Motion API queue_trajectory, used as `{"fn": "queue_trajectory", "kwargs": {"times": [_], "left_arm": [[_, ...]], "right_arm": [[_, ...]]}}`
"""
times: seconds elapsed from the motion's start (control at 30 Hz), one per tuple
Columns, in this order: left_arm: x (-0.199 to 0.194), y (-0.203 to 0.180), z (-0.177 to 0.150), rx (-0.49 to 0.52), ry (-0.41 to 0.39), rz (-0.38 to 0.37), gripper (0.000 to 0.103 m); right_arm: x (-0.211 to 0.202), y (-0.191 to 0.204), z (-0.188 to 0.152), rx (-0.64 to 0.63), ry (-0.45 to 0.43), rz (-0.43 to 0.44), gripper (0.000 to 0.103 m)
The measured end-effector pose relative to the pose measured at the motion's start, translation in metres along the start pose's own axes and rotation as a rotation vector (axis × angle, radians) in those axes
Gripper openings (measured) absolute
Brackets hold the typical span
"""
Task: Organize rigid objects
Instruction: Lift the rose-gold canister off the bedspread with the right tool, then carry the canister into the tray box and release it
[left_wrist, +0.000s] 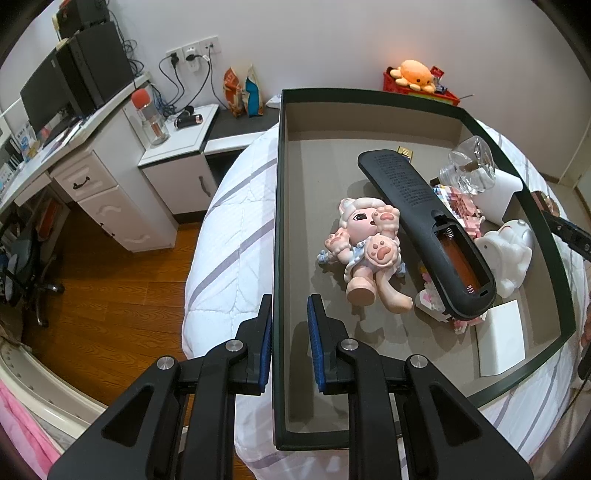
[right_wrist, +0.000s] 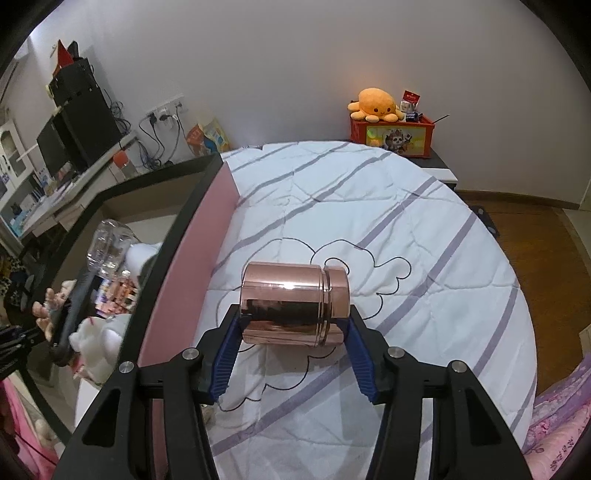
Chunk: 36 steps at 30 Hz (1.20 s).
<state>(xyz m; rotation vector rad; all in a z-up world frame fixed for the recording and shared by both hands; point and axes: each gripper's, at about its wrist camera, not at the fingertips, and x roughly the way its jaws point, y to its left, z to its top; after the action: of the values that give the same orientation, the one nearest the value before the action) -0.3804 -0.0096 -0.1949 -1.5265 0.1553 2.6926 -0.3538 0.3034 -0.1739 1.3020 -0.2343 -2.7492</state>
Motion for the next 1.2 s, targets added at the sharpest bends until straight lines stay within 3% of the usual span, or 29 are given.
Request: {"fn": "queue_trajectory", "kwargs": {"times": [0.27,0.73,1.0,1.2], "left_arm": [[0.0,-0.001,0.0,0.002,0.001,-0.002,0.017],[0.0,-0.002,-0.001,0.006,0.002,0.001,0.017],[-0.001,0.0,-0.002,0.008,0.0,0.0,0.017],[-0.003,-0.001,-0.003,0.006,-0.001,0.0,0.017]], "right_arm": [[-0.011,-0.001,-0.003,-0.008,-0.005,-0.009,0.055],[0.013,-0.003,-0.006,0.011,0.044,-0.043,0.057],[-0.013,0.007,0.001,-0.025,-0.054,-0.053,0.057],[-0.059,0.046,0.011,-0.12,-0.131,0.016,0.057]]}}
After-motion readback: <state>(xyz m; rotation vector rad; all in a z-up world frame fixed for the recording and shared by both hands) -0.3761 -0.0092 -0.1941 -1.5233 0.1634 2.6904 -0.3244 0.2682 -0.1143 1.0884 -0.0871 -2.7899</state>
